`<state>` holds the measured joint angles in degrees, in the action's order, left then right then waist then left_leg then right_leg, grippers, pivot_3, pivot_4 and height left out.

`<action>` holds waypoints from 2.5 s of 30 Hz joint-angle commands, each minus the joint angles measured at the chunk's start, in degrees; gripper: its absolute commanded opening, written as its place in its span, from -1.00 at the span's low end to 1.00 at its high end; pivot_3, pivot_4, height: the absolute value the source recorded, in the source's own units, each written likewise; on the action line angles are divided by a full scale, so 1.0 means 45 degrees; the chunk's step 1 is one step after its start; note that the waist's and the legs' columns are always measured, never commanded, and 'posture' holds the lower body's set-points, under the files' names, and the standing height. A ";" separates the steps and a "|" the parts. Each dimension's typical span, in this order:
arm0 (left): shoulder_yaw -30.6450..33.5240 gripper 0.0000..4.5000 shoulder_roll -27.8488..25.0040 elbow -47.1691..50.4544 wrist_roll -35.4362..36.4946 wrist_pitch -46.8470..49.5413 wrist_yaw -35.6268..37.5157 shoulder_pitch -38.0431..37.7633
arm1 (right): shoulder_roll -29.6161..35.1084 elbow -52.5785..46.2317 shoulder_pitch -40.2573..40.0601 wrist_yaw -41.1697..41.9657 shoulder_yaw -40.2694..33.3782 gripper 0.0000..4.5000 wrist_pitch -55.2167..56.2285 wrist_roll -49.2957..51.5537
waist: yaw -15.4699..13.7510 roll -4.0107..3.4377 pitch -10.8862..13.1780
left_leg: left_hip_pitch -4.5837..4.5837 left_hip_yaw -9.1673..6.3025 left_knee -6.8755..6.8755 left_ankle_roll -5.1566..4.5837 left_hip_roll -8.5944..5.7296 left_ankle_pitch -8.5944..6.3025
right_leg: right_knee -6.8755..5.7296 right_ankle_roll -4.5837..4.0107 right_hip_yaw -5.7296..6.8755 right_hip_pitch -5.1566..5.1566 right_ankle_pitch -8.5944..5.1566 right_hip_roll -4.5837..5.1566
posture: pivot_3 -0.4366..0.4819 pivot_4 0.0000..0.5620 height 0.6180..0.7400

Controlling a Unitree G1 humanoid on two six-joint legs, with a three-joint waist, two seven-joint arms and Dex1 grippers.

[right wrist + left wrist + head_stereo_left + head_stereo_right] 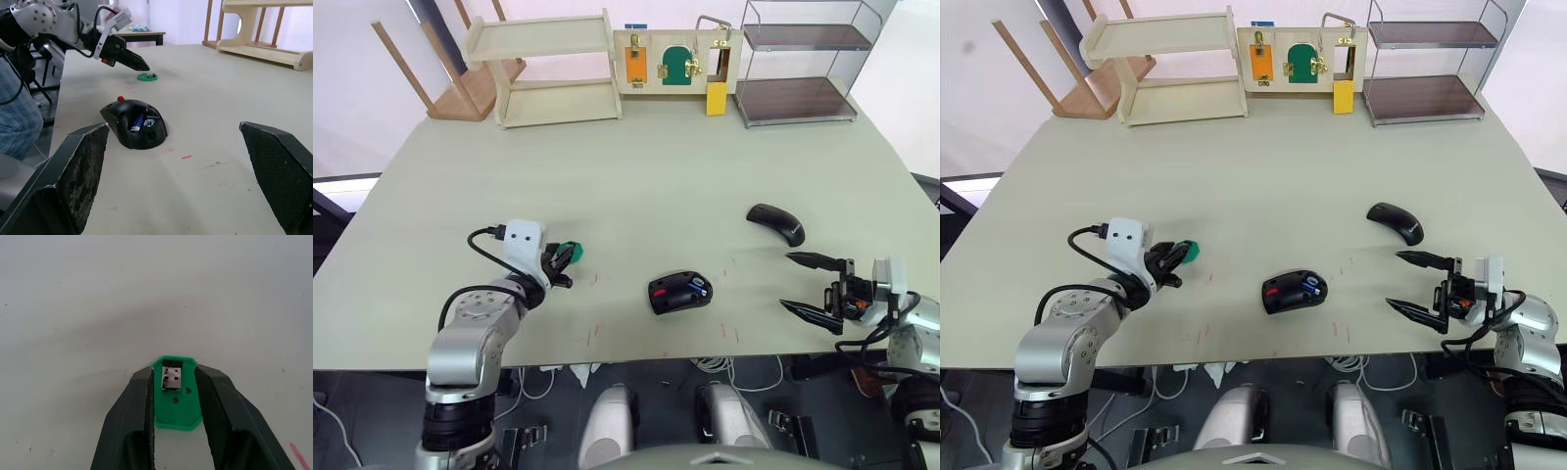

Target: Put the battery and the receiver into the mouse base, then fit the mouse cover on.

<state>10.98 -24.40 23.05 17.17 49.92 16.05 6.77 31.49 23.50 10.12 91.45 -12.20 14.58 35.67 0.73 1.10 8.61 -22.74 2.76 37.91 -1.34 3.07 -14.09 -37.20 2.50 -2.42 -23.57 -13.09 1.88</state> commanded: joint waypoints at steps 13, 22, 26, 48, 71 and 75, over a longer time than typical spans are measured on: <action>-0.0273 -0.38 -0.0148 -0.0308 -0.0080 0.0068 0.0080 0.0291 | 0.0022 -0.0452 -0.0115 -0.0088 -0.0365 1.00 0.0175 0.0142 | -0.0002 0.0001 0.0001 | -0.0001 0.0000 0.0000 0.0000 0.0000 0.0000 | 0.0000 0.0000 0.0000 0.0000 0.0000 0.0001 | -0.05 -0.47 1.00; -0.0340 -0.38 -0.0141 -0.0522 -0.0098 0.0016 0.0055 0.0346 | 0.0021 -0.0445 -0.0114 -0.0095 -0.0382 1.00 0.0219 0.0139 | -0.0002 0.0002 0.0001 | -0.0001 0.0000 0.0000 0.0000 0.0000 0.0000 | 0.0000 0.0000 0.0000 -0.0001 0.0000 0.0001 | -0.05 -0.47 1.00; -0.0322 -0.38 -0.0148 -0.0610 -0.0111 -0.0024 0.0033 0.0382 | 0.0038 -0.0441 -0.0108 -0.0101 -0.0391 1.00 0.0220 0.0136 | -0.0002 0.0001 0.0001 | 0.0000 0.0000 0.0000 0.0000 0.0000 0.0000 | 0.0000 0.0000 0.0000 -0.0001 0.0000 0.0001 | -0.05 -0.47 1.00; 0.0026 -0.38 0.0002 -0.0824 -0.0003 0.0100 -0.0266 0.0312 | 0.0023 -0.0457 -0.0152 -0.0107 -0.0379 1.00 0.0273 0.0154 | 0.0002 0.0001 0.0001 | 0.0001 0.0001 0.0000 0.0001 0.0001 0.0000 | 0.0000 0.0000 -0.0001 -0.0001 0.0000 0.0002 | -0.05 -0.47 1.00; -0.0182 -0.97 -0.0043 -0.0826 -0.0023 0.0191 -0.0066 0.0245 | -0.0001 -0.0602 -0.0258 -0.0129 -0.0333 1.00 0.0292 0.0141 | -0.0002 0.0000 0.0000 | 0.0003 0.0002 -0.0002 0.0001 0.0000 0.0000 | 0.0000 0.0000 -0.0001 -0.0001 -0.0001 0.0003 | -0.05 -0.47 1.00; -0.0154 -0.97 -0.0118 -0.0855 -0.0052 0.0154 -0.0017 0.0221 | -0.0009 -0.0605 -0.0236 -0.0108 -0.0313 1.00 0.0273 0.0146 | -0.0001 0.0000 0.0000 | 0.0003 0.0001 -0.0002 0.0001 0.0000 0.0000 | 0.0000 0.0000 -0.0001 -0.0001 -0.0001 0.0003 | -0.05 -0.47 1.00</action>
<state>10.47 -24.47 19.06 17.02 50.36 15.71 8.34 31.45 22.48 9.11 90.80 -12.23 15.23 35.70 0.72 1.11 8.61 -22.73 2.77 37.90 -1.33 3.07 -14.09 -37.20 2.49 -2.42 -23.57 -13.10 1.90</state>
